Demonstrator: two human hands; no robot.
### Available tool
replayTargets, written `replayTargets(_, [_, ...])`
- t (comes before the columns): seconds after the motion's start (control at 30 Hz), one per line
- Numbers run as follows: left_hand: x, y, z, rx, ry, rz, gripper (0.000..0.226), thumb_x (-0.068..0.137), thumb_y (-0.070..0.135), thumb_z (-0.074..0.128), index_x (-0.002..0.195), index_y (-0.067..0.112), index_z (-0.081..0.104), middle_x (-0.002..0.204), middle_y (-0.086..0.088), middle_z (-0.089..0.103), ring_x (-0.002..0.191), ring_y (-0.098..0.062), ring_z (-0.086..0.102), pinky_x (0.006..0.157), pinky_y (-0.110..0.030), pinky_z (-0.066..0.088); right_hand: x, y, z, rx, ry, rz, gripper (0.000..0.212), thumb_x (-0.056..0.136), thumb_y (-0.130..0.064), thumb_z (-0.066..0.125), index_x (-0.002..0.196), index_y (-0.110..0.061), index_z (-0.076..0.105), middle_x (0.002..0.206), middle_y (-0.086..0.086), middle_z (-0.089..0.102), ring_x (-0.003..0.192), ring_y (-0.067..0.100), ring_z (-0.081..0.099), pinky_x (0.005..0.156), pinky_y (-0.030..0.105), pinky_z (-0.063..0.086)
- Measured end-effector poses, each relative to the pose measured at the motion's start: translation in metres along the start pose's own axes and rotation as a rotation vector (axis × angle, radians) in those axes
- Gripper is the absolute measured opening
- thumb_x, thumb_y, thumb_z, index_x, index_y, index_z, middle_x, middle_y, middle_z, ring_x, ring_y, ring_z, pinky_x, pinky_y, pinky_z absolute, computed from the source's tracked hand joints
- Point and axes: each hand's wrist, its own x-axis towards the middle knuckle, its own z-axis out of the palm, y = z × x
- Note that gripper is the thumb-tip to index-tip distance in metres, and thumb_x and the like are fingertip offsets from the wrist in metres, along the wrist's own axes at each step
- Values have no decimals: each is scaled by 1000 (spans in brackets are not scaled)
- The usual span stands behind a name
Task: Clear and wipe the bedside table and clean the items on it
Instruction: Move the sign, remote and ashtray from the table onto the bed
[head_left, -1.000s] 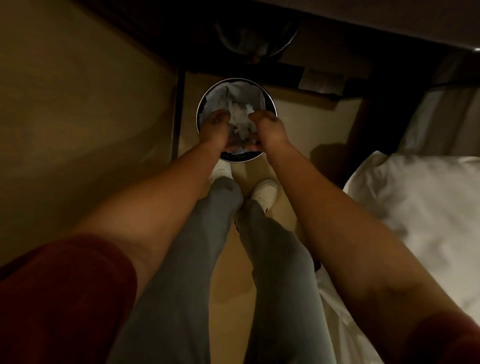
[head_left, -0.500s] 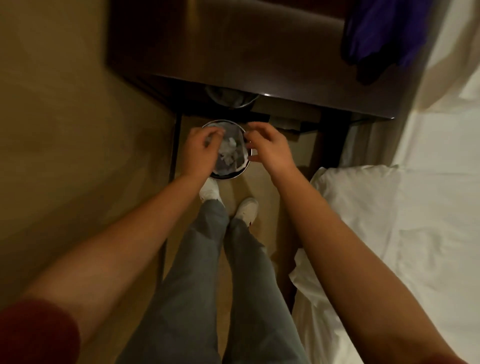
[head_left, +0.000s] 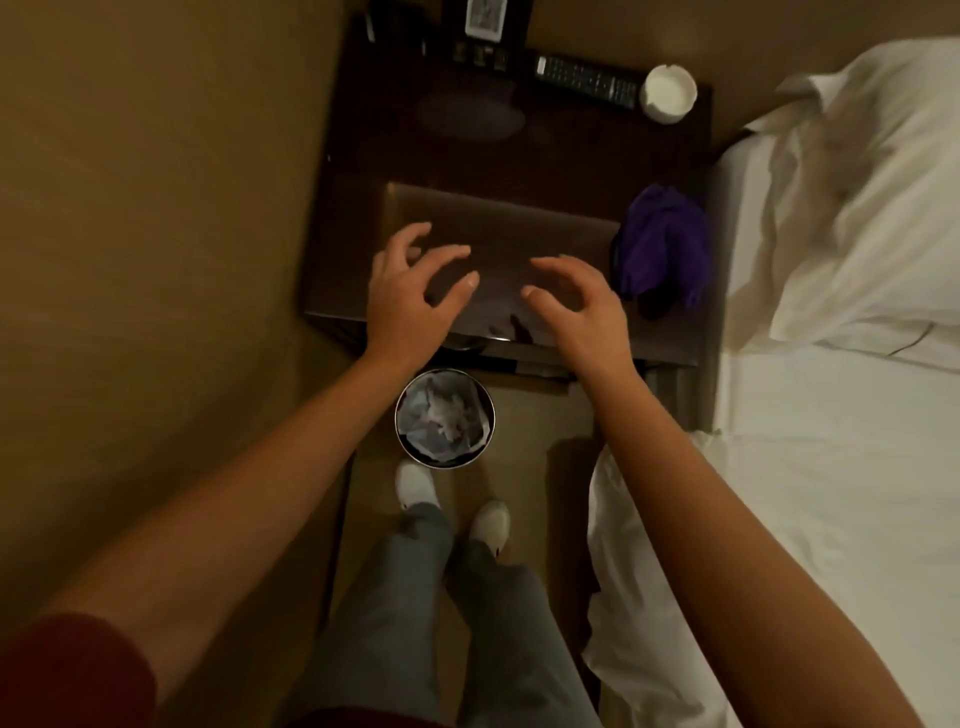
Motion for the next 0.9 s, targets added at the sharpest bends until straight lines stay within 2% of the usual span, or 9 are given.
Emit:
replayTargets(0.07, [19,-2,-10,49,-1,51,41,92,51,64,129,34,66,152,1,41,134,-22,41,108,-42,44,13,-10,-1,-76,20,-45,48,93,-40,73,138,-38,59,156,-5,45,143,10,41,117,36,36])
replayTargets(0.17, [58,-10,-30,145,-31,127,48,91,52,65,137,38,58,159,0,34,142,-26,36,113,-50,41,32,-22,-1,-111,97,-88,77,86,-44,77,153,-33,41,158,-4,41,136,3,37,111,28,36])
replayTargets(0.23, [88,-15,-45,183,-17,138,52,90,55,64,139,40,54,161,-1,31,143,-28,35,113,-53,39,45,-29,-3,-117,122,-137,89,82,-46,80,157,-34,33,160,-5,37,136,1,34,107,20,31])
replayTargets(0.3, [115,-18,-56,197,-11,132,55,89,55,64,141,40,53,161,-3,30,143,-30,36,114,-53,38,59,-37,-4,-116,122,-162,95,80,-47,81,158,-36,28,163,-6,33,141,4,34,111,23,33])
replayTargets(0.37, [139,-21,-63,221,-18,137,56,90,51,67,142,39,52,163,-4,28,143,-30,35,115,-52,38,76,-44,-2,-104,100,-151,100,81,-46,83,160,-38,22,166,-5,28,145,13,38,111,31,38])
replayTargets(0.57, [203,-23,-78,330,-18,105,59,91,46,71,145,41,47,166,-1,20,148,-33,27,119,-53,30,139,-58,-6,-65,59,-156,107,79,-48,86,162,-39,19,167,-3,27,131,16,53,97,25,48])
replayTargets(0.73, [247,-30,-74,460,-70,81,64,92,53,67,149,42,41,167,-1,17,149,-35,25,118,-54,28,201,-62,-17,-68,28,-152,105,80,-48,86,162,-38,19,167,-1,28,133,22,56,107,39,52])
replayTargets(0.83, [277,-36,-67,525,-102,71,67,91,56,66,151,40,39,167,-3,19,147,-38,29,117,-57,31,239,-63,-23,-58,8,-128,104,81,-47,85,162,-36,21,167,1,29,114,18,67,91,25,56])
replayTargets(0.9, [300,-38,-64,565,-114,72,72,90,56,68,153,38,35,167,-4,20,145,-40,31,116,-58,32,266,-66,-27,-41,-4,-103,104,82,-45,85,163,-32,20,167,4,30,102,13,70,91,30,59])
